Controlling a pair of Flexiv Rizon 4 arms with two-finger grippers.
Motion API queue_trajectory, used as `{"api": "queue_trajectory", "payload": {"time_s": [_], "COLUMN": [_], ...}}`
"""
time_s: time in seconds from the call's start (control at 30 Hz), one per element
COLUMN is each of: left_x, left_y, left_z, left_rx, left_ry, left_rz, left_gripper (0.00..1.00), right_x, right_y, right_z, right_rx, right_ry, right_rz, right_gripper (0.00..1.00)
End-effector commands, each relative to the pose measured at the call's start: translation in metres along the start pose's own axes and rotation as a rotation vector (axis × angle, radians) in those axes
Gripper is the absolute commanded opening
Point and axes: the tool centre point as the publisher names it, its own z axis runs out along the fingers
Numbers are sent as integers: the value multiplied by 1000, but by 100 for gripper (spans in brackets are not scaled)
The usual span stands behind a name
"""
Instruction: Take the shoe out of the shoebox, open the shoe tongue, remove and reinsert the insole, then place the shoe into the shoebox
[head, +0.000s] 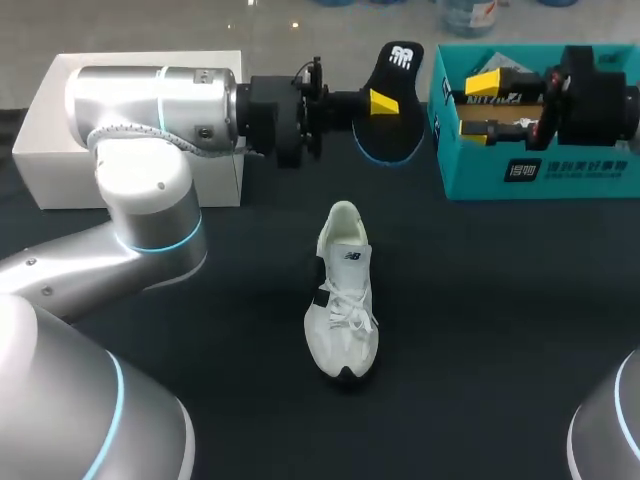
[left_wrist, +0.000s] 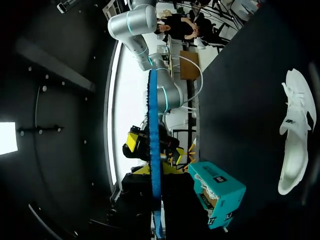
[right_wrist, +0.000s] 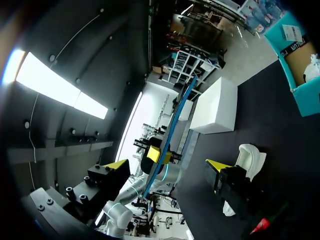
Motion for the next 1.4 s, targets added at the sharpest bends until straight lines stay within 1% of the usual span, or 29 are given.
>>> {"api": "queue_trajectory", "payload": {"time_s": [0.03,0.07,0.13,0.2,0.23,0.27,0.33,0.37,0.4,0.43,0.5,0.6,0.8,0.97,1.07,1.2,1.3,1.37,1.4], "left_x": [-1,-3,-4,-4,-3,-3,-3,-3,-2,-2,-2,-2,-5,-7,-8,-8,-7,-7,-7], "left_y": [3,5,6,6,6,6,8,9,10,11,13,17,22,25,26,27,28,28,28], "left_z": [10,12,16,20,21,24,28,29,30,31,32,36,39,39,38,36,34,34,34], "left_rx": [-37,-52,-54,-61,-61,-72,-82,-92,-90,-96,-98,-102,-108,-108,-110,-111,-112,-114,-114], "left_ry": [-15,-32,-30,-31,-31,-46,-56,-62,-60,-67,-67,-60,-63,-65,-65,-62,-60,-60,-61], "left_rz": [41,61,84,112,119,134,137,143,142,140,142,157,164,169,171,175,175,174,174], "left_gripper": [0,0,0,0,0,0,0,0,0,0,0,0,0,0,0,0,0,0,0], "right_x": [-1,-1,-1,-1,-1,-1,0,0,1,1,1,1,1,1,1,0,0,-1,-1], "right_y": [7,7,7,8,8,8,9,9,9,9,9,7,4,2,2,1,2,2,2], "right_z": [14,18,22,25,26,28,30,31,32,32,33,37,40,41,41,41,41,42,42], "right_rx": [30,40,49,58,61,63,67,70,72,74,79,94,102,105,104,104,106,109,110], "right_ry": [-5,0,4,8,8,9,10,11,13,13,15,20,22,24,26,27,26,27,27], "right_rz": [1,1,2,4,5,5,5,4,3,2,3,6,10,14,16,19,21,22,22], "right_gripper": [100,100,100,84,83,79,74,69,62,50,48,49,48,42,43,41,38,34,27]}}
